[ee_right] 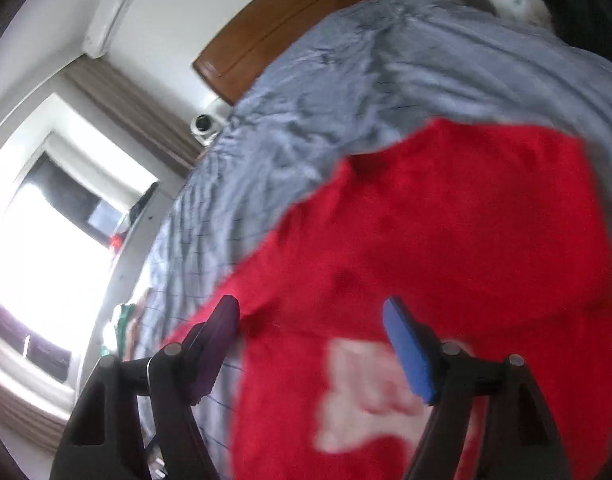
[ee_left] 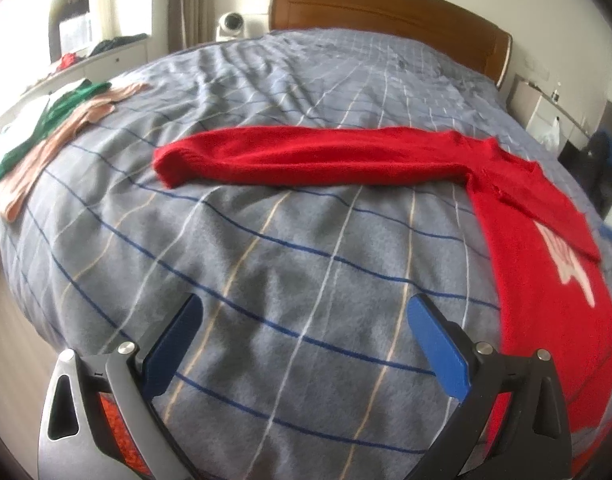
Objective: Fold small clothes
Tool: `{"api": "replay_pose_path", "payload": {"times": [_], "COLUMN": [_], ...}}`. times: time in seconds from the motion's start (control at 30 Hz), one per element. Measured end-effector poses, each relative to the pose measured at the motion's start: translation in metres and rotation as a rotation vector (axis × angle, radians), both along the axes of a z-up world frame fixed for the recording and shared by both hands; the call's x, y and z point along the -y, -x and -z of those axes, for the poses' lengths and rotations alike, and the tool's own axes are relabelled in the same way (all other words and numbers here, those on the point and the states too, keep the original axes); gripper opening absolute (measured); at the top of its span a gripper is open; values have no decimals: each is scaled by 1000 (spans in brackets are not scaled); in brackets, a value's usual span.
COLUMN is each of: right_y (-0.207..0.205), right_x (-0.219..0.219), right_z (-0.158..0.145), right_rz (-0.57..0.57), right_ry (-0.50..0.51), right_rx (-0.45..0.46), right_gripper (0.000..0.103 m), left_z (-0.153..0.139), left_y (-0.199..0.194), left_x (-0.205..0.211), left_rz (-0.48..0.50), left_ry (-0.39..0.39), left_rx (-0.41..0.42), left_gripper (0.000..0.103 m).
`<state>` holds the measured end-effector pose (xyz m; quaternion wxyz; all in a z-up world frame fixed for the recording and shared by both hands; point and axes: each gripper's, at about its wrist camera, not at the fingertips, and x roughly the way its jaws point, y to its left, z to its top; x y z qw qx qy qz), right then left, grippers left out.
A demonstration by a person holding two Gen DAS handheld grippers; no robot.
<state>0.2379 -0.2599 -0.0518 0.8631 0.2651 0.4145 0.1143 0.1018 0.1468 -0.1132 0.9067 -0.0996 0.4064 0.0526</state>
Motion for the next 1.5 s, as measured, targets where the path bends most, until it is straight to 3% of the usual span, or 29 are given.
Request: {"api": "replay_pose_path", "payload": {"times": [0.17, 0.37, 0.63, 0.93, 1.5], "right_y": [62, 118, 169, 168, 167], "right_x": [66, 125, 142, 148, 142], "right_z": [13, 41, 61, 62, 70], "right_rz": [58, 148, 281, 327, 331], "right_ry": [205, 380, 336, 314, 365], "right_rx": [2, -18, 42, 17, -10], "right_gripper": [75, 75, 76, 79, 81], "left_z": [3, 11, 21, 28, 29], "left_y": [-3, -5, -10, -11, -8], "left_x": [16, 34, 35, 38, 39], "left_rz": [35, 101, 86, 80, 79], "left_ry": [-37, -70, -60, -73, -77], "left_rx": [-8, -53, -111, -110, -98], "left_gripper": [102, 102, 102, 103, 103]}}
